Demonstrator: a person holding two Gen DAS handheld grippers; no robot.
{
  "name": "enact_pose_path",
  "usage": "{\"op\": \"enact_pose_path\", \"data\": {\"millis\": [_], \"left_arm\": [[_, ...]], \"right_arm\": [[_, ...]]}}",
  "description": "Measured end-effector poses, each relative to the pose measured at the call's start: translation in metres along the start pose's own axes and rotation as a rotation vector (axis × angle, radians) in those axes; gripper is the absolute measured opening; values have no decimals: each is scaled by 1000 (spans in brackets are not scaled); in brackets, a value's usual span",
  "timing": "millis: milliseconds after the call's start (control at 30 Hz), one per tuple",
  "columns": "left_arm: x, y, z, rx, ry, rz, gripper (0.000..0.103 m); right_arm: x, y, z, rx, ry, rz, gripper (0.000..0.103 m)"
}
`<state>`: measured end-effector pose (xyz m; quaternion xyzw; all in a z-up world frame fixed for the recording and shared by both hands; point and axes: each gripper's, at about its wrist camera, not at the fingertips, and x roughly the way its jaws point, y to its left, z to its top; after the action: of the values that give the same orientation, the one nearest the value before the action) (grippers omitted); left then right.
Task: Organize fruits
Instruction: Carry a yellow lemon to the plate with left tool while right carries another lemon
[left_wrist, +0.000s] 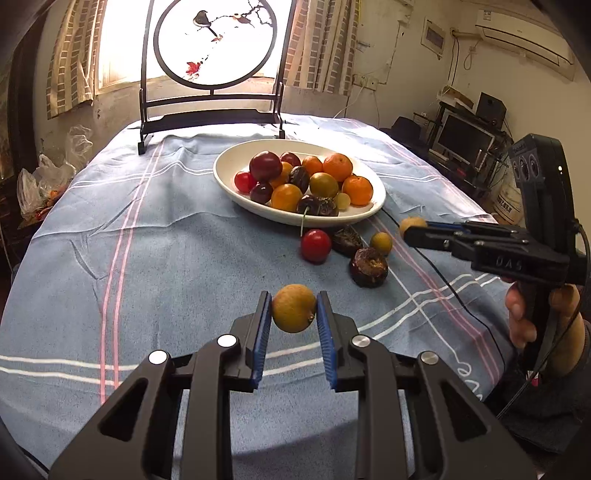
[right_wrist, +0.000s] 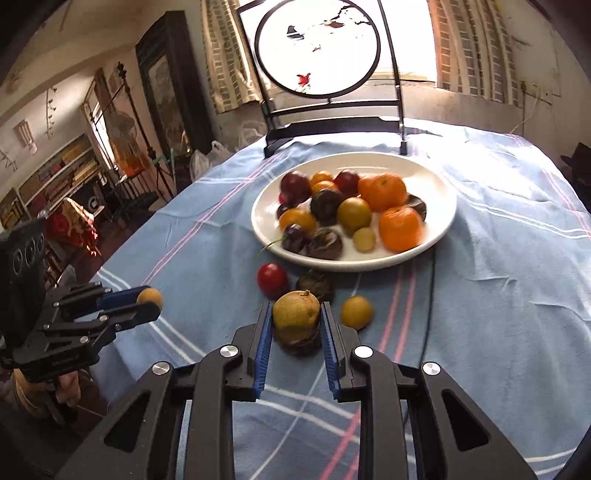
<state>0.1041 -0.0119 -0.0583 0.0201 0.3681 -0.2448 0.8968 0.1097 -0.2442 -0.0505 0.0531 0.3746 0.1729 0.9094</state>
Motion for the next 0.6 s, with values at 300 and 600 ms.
{"op": "enact_pose_path", "data": {"millis": [300,600], "left_arm": [[49,-14,91,69,-23,-23,24],[132,-2,134,13,76,13,34]], "right_arm": [[25,-43,85,63,-62,-18,26],[93,-40,131,42,-14,-70,45]]}}
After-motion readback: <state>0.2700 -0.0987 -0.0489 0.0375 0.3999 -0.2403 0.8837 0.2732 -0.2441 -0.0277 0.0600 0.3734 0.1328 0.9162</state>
